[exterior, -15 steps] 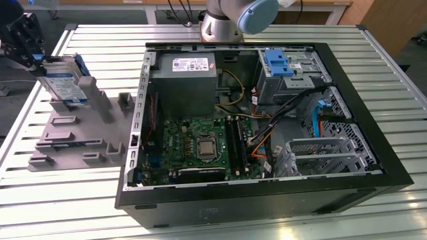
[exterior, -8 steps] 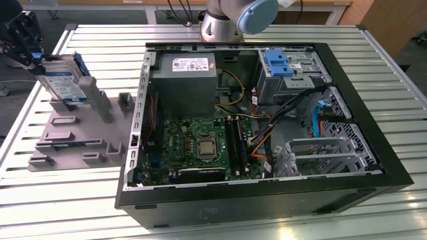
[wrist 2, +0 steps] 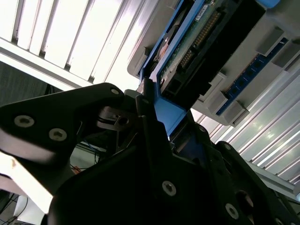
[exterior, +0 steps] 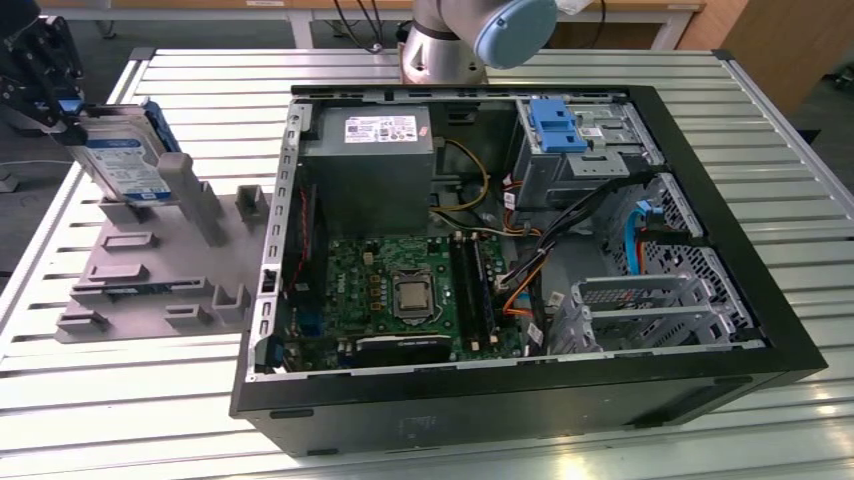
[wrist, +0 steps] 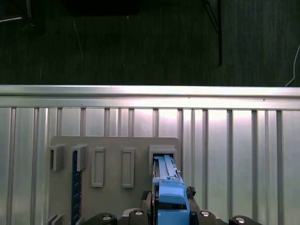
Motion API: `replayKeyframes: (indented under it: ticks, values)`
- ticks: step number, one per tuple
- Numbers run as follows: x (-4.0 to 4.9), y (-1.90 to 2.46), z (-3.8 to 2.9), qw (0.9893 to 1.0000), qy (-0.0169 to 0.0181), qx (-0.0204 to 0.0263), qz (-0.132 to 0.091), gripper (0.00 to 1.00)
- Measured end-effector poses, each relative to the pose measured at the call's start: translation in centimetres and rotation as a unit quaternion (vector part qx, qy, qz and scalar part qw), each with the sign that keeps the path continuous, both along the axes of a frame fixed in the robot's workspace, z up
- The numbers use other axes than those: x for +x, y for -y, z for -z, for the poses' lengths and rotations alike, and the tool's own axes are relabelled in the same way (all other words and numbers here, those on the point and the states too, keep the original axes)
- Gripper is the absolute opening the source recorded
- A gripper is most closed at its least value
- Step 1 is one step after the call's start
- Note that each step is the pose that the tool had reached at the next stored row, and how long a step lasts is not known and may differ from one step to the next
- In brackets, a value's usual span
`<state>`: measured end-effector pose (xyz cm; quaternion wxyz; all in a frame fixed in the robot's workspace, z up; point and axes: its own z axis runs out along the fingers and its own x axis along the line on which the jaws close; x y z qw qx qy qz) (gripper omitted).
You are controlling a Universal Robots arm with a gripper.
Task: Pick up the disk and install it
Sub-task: 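Pick up the disk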
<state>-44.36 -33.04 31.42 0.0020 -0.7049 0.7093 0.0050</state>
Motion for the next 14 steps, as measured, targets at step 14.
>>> replayKeyframes:
  ticks: [14]
  values:
    - [0.0, 0.0, -0.19, 1.0, 0.0, 0.0, 0.0, 0.36]
